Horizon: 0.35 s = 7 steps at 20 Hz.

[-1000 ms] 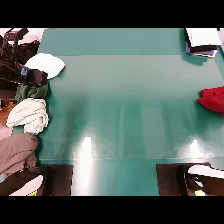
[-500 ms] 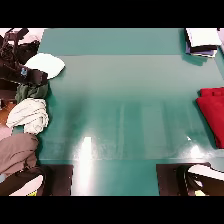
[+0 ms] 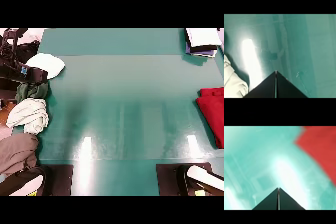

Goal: Fold the shirts.

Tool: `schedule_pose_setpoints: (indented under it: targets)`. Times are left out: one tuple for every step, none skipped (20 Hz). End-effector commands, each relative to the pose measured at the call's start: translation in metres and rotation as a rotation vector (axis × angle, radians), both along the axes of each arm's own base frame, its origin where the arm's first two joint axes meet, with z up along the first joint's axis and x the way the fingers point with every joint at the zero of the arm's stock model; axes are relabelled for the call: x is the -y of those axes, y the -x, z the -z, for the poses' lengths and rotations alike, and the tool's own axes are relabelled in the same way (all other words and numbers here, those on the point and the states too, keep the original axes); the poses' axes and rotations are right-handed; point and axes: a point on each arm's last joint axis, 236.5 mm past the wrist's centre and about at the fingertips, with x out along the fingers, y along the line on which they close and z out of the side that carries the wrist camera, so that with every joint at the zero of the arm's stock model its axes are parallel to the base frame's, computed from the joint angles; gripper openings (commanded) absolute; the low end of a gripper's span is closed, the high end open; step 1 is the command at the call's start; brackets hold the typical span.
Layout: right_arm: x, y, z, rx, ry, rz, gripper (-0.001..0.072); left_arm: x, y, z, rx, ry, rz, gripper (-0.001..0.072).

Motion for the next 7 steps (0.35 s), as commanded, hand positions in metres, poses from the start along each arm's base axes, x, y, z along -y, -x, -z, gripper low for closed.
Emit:
schedule_pose_setpoints:
  targets:
    - [-0.095,-0.020,-0.023,0.084,0.019,-0.277,0.0017,0.000,-0.001,-0.001,0.003,0.000,-0.001,0.0025]
    - [-0.117,-0.020,-0.026,0.095,0.024,-0.343,0.0017,0.000,-0.001,-0.001,0.004,0.000,-0.001,0.0025]
    - [-0.138,-0.020,-0.029,0.110,0.029,-0.402,0.0017,0.000,-0.001,-0.001,0.003,0.000,-0.001,0.0025]
    - [-0.155,-0.019,-0.032,0.123,0.031,-0.447,0.0017,0.000,-0.001,-0.001,0.004,0.000,-0.001,0.0025]
    - [-0.171,-0.018,-0.033,0.132,0.031,-0.490,0.0017,0.000,-0.001,-0.001,0.003,0.000,-0.001,0.0025]
    - [-0.181,-0.017,-0.033,0.133,0.030,-0.521,0.0017,0.000,-0.001,-0.001,0.003,0.000,-0.001,0.0025]
    - [-0.190,-0.015,-0.034,0.134,0.027,-0.546,0.0017,0.000,-0.001,-0.001,0.003,0.000,-0.001,0.0025]
